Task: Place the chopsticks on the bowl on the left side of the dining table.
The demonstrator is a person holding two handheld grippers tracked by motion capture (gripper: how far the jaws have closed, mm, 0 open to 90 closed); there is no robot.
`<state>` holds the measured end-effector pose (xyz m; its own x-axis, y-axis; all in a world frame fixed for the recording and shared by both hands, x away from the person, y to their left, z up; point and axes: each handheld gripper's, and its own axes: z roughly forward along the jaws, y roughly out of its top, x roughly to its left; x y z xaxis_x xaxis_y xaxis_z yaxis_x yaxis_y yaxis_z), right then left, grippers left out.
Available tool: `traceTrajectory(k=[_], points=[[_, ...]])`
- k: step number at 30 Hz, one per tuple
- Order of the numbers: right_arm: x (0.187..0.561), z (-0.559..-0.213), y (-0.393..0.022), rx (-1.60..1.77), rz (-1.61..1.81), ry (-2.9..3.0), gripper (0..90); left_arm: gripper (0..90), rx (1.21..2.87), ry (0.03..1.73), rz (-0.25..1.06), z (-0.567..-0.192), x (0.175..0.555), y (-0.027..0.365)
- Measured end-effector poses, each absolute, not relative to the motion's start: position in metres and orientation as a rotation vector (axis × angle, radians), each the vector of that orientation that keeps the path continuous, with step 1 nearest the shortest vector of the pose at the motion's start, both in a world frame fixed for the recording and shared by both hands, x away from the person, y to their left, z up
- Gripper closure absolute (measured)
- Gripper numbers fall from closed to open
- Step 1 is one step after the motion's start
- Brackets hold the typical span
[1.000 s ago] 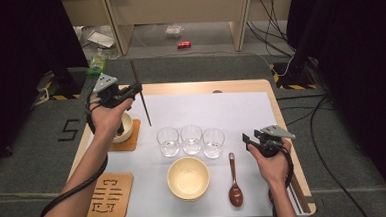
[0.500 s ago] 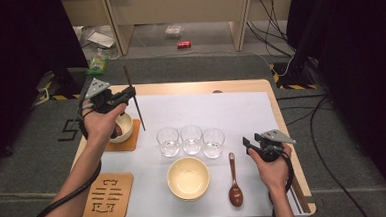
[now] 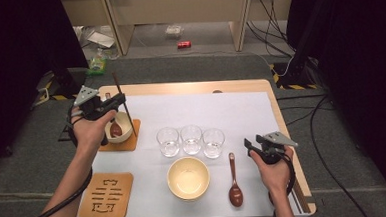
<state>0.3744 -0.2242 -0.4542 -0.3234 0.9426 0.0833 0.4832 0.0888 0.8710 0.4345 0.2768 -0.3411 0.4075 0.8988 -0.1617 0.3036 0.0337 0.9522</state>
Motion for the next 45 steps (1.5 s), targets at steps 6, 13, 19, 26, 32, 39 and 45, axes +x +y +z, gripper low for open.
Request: traceTrajectory(k=[6, 13, 19, 26, 32, 39, 45], points=[[0.374, -0.456, -0.225, 1.411, 1.166, 1.859, 49.2, 84.4, 1.512, 1.123, 0.657, -0.342, 0.428, 0.285], [0.374, -0.457, -0.227, 1.413, 1.166, 1.853, 48.8, 84.3, 1.507, 1.137, 0.664, -0.343, 0.423, 0.294], [0.373, -0.457, -0.227, 1.417, 1.166, 1.852, 48.7, 84.4, 1.5, 1.154, 0.671, -0.344, 0.419, 0.303], [0.373, -0.456, -0.228, 1.411, 1.171, 1.846, 48.6, 84.4, 1.503, 1.167, 0.68, -0.346, 0.414, 0.311], [0.372, -0.456, -0.229, 1.419, 1.171, 1.848, 48.6, 84.4, 1.49, 1.183, 0.681, -0.348, 0.411, 0.32], [0.372, -0.456, -0.229, 1.424, 1.168, 1.845, 48.7, 84.4, 1.484, 1.206, 0.688, -0.351, 0.406, 0.33], [0.372, -0.456, -0.23, 1.419, 1.164, 1.846, 48.6, 84.4, 1.477, 1.232, 0.689, -0.353, 0.405, 0.339]])
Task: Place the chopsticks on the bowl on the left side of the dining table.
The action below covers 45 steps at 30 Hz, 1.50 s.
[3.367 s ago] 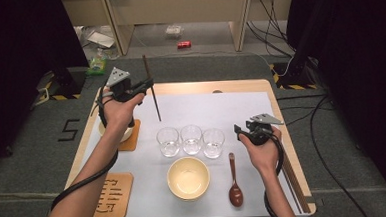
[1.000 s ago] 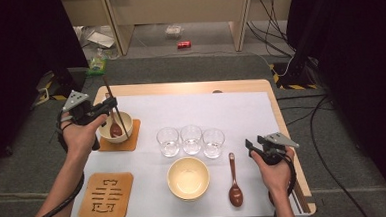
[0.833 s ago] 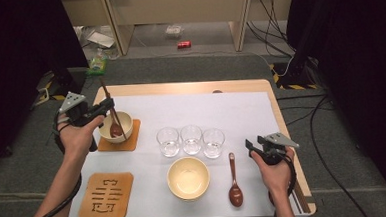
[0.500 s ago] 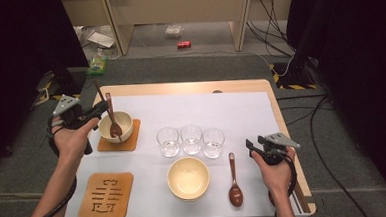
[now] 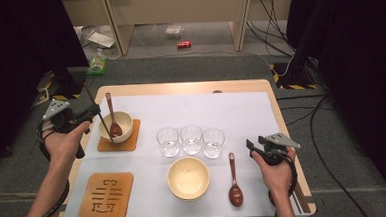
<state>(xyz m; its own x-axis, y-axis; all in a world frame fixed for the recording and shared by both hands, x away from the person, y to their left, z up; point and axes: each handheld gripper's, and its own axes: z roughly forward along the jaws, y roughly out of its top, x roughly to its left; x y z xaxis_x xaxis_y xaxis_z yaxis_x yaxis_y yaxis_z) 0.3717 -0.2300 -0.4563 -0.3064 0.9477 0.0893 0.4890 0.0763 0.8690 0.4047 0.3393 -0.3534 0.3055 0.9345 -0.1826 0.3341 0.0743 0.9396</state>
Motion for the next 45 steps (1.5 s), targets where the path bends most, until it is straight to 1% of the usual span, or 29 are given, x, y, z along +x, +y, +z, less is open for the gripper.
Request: traceTrajectory(k=[15, 24, 33, 40, 45], points=[[0.371, -0.456, -0.232, 1.428, 1.169, 1.84, 48.7, 84.4, 1.481, 1.346, 0.669, -0.372, 0.414, 0.358], [0.372, -0.457, -0.231, 1.421, 1.171, 1.846, 48.7, 84.3, 1.479, 1.454, 0.629, -0.385, 0.444, 0.361], [0.372, -0.459, -0.231, 1.422, 1.165, 1.853, 48.6, 84.1, 1.438, 1.625, 0.566, -0.404, 0.478, 0.36], [0.372, -0.46, -0.23, 1.421, 1.164, 1.86, 48.5, 83.7, 1.452, 1.725, 0.548, -0.416, 0.49, 0.353], [0.372, -0.461, -0.231, 1.421, 1.162, 1.863, 48.5, 83.2, 1.458, 1.759, 0.528, -0.422, 0.493, 0.351]])
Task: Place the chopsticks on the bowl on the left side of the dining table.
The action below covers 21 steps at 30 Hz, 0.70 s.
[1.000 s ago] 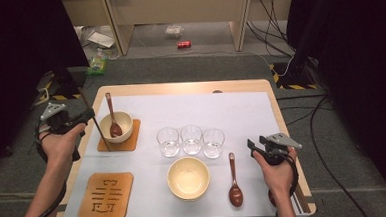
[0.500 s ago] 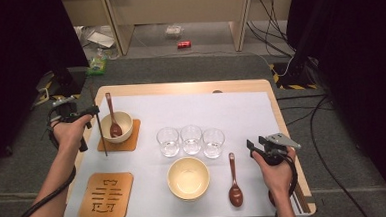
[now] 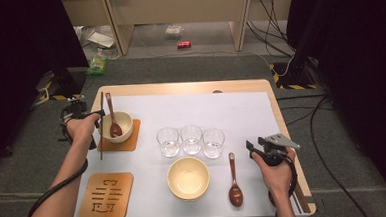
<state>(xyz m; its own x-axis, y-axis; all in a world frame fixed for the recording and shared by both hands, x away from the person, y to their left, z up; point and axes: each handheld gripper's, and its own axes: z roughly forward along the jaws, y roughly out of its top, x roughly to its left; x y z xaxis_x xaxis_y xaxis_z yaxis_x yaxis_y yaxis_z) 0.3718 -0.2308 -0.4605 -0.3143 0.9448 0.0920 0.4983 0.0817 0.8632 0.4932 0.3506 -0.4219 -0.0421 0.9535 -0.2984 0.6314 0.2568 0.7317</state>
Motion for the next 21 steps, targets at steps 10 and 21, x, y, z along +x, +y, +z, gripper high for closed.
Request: traceTrajectory(k=[10, 21], points=[[0.3723, -0.4616, -0.231, 1.416, 1.158, 1.872, 48.2, 83.4, 1.489, 1.778, 0.52, -0.4306, 0.4944, 0.3451], [0.3724, -0.4614, -0.2316, 1.418, 1.154, 1.874, 48.0, 79.9, 1.511, 1.738, 0.505, -0.4252, 0.4899, 0.3447]])
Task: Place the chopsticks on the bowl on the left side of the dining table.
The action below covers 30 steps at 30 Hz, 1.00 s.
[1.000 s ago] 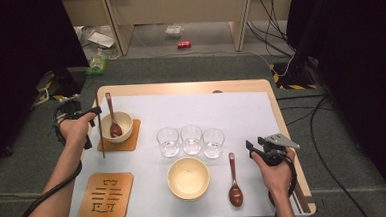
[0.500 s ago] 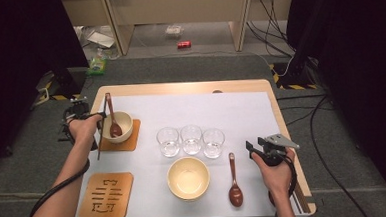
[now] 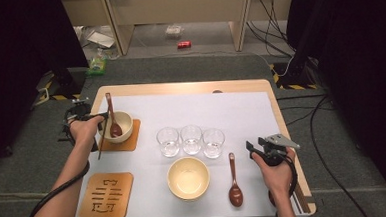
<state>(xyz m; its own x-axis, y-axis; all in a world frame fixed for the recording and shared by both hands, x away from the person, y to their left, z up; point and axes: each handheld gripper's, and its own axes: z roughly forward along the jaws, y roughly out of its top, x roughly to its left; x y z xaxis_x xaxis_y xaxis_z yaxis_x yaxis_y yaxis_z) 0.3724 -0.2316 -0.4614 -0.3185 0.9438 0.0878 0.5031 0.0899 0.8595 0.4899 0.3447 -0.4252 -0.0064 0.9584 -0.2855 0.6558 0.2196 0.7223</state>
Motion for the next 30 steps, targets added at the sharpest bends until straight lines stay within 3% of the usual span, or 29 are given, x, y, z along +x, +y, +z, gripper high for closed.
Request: traceTrajectory(k=[14, 30], points=[[0.372, -0.461, -0.234, 1.424, 1.149, 1.87, 48.0, 86.3, 1.688, 1.629, 0.534, -0.423, 0.468, 0.355], [0.372, -0.462, -0.233, 1.429, 1.146, 1.875, 47.9, 86.8, 1.708, 1.612, 0.494, -0.428, 0.467, 0.347]])
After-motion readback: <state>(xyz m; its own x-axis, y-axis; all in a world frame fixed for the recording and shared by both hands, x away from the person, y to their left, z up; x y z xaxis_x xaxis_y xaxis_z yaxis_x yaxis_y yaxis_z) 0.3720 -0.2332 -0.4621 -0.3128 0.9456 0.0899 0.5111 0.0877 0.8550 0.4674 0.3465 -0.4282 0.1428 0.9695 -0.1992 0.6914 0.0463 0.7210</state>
